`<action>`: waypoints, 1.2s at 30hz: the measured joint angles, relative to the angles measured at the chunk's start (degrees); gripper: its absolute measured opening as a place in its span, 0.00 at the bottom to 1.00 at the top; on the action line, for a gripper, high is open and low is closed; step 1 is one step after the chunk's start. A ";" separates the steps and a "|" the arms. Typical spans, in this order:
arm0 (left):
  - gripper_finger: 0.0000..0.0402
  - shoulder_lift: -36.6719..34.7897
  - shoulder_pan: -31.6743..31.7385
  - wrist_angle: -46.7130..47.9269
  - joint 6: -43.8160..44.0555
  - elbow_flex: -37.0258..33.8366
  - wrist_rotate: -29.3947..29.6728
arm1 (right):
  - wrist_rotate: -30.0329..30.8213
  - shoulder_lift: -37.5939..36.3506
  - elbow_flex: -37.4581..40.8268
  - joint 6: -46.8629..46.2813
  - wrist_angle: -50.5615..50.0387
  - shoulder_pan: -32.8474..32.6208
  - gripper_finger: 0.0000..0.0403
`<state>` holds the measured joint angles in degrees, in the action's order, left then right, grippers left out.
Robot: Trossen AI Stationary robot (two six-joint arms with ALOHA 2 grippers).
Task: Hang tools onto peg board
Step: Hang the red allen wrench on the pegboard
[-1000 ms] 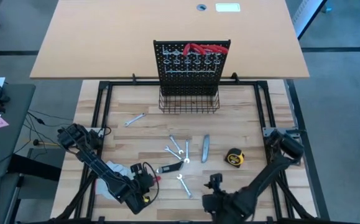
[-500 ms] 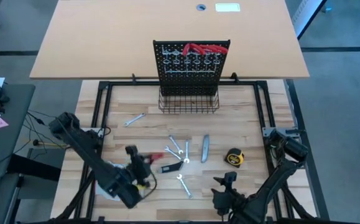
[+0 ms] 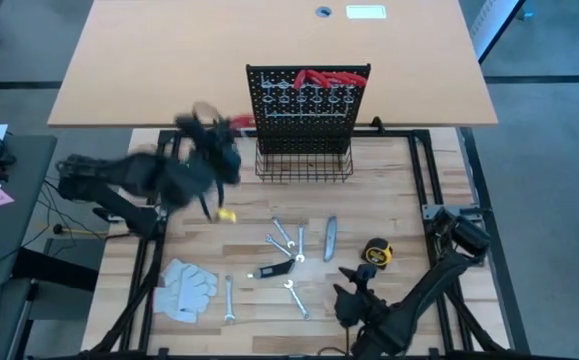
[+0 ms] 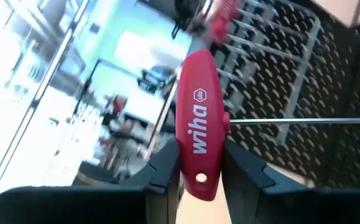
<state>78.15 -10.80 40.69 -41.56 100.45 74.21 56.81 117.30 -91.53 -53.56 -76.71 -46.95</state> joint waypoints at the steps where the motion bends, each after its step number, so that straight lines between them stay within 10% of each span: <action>1: 0.20 -0.44 2.07 -4.77 -5.74 0.32 -3.37 | 0.24 0.00 0.00 0.06 -0.52 0.76 0.66; 14: 0.20 4.94 17.68 -44.36 -63.38 0.47 -25.34 | 0.40 0.00 0.00 0.02 -3.78 8.61 0.66; 36: 0.20 11.39 22.37 -52.29 -69.15 0.43 -31.03 | 0.35 0.00 0.00 0.02 -1.04 7.80 0.66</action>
<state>89.54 11.57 -11.60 -110.71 100.88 43.18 57.16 117.30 -91.53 -53.54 -77.75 -39.15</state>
